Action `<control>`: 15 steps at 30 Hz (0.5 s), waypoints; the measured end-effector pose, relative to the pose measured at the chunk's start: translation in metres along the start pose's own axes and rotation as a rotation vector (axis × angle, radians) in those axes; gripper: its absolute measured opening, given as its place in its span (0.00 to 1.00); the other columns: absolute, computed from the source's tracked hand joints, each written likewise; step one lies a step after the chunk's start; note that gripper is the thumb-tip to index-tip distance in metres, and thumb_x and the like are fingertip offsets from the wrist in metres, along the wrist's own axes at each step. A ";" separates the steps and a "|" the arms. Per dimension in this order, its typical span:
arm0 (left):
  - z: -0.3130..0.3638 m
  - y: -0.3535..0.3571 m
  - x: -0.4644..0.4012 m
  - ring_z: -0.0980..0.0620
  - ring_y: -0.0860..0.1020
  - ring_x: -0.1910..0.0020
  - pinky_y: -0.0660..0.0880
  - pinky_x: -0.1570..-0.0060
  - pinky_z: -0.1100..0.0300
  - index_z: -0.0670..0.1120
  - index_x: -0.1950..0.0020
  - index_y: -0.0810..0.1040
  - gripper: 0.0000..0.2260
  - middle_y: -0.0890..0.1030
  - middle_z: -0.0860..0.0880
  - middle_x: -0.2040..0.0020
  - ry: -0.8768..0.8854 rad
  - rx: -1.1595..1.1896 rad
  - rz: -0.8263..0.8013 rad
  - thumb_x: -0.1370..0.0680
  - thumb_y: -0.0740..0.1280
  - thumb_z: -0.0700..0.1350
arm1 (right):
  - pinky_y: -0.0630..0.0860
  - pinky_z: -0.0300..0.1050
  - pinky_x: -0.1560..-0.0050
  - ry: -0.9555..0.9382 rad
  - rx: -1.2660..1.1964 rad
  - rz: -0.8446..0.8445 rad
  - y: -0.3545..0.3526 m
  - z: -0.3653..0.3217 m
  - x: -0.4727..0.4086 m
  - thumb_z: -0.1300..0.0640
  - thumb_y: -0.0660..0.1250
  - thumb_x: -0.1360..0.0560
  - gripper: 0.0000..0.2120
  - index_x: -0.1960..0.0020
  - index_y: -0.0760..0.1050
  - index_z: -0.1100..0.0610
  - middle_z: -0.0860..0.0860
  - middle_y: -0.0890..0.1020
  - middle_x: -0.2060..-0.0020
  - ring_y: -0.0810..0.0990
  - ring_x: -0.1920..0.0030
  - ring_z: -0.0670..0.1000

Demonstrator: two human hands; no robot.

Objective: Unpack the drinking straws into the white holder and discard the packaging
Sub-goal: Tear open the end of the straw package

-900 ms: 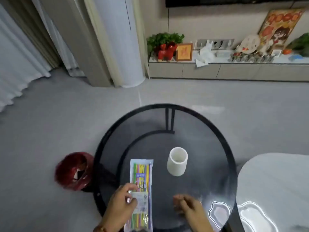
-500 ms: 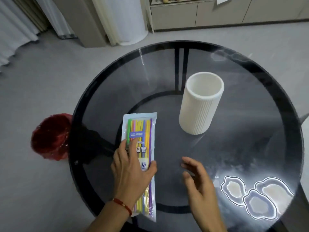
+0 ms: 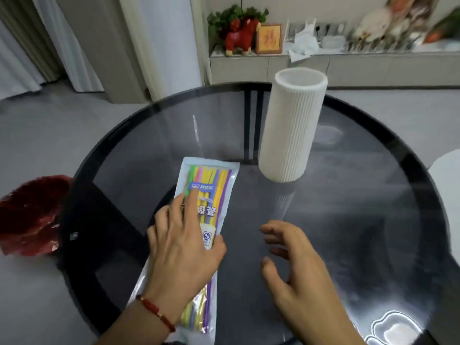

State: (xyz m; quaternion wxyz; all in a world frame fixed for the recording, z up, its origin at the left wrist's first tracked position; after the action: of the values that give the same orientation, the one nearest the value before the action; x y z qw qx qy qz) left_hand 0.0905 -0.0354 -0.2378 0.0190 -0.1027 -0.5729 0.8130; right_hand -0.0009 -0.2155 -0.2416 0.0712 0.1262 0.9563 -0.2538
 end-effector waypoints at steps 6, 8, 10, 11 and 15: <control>-0.004 -0.024 0.015 0.37 0.63 0.35 0.63 0.33 0.49 0.48 0.22 0.44 0.50 0.64 0.38 0.30 -0.074 0.077 -0.114 0.34 0.74 0.52 | 0.76 0.35 0.44 0.088 0.045 0.077 -0.013 -0.015 0.013 0.62 0.66 0.23 0.26 0.28 0.66 0.46 0.45 0.70 0.33 0.76 0.41 0.38; -0.006 -0.038 0.031 0.38 0.67 0.38 0.66 0.35 0.50 0.48 0.23 0.45 0.49 0.72 0.40 0.35 -0.061 0.057 -0.153 0.34 0.73 0.51 | 0.78 0.44 0.41 0.168 0.033 0.082 -0.017 -0.016 0.024 0.60 0.66 0.21 0.24 0.27 0.68 0.50 0.49 0.73 0.31 0.78 0.43 0.42; 0.002 -0.056 0.044 0.39 0.68 0.38 0.68 0.38 0.50 0.51 0.24 0.48 0.46 0.72 0.43 0.37 0.015 0.025 -0.100 0.35 0.72 0.50 | 0.79 0.48 0.39 0.253 0.001 0.102 -0.027 -0.014 0.032 0.55 0.65 0.19 0.22 0.26 0.69 0.50 0.49 0.75 0.30 0.80 0.43 0.45; 0.009 -0.062 0.049 0.40 0.68 0.38 0.68 0.38 0.50 0.52 0.24 0.49 0.46 0.71 0.45 0.36 0.078 0.003 -0.087 0.36 0.72 0.50 | 0.79 0.52 0.36 0.293 -0.026 0.110 -0.032 -0.015 0.031 0.53 0.65 0.18 0.22 0.25 0.69 0.50 0.50 0.76 0.30 0.81 0.42 0.48; 0.047 -0.076 0.069 0.46 0.66 0.39 0.67 0.38 0.53 0.54 0.21 0.44 0.50 0.64 0.49 0.36 0.428 -0.154 -0.084 0.35 0.71 0.48 | 0.84 0.49 0.54 0.375 -0.238 0.043 -0.047 -0.026 0.025 0.46 0.63 0.17 0.23 0.25 0.69 0.54 0.51 0.84 0.45 0.84 0.53 0.52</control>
State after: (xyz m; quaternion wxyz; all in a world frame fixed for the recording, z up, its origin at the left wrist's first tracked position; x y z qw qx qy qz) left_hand 0.0080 -0.0427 -0.1615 0.1658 -0.2500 -0.6200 0.7250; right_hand -0.0402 -0.2364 -0.2025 -0.0881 0.1825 0.9731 -0.1096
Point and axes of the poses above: each hand's wrist, its own x-axis away from the middle knuckle, its own y-axis out of the palm, z = x × y, the point moved 10 cm from there along -x, towards the middle knuckle
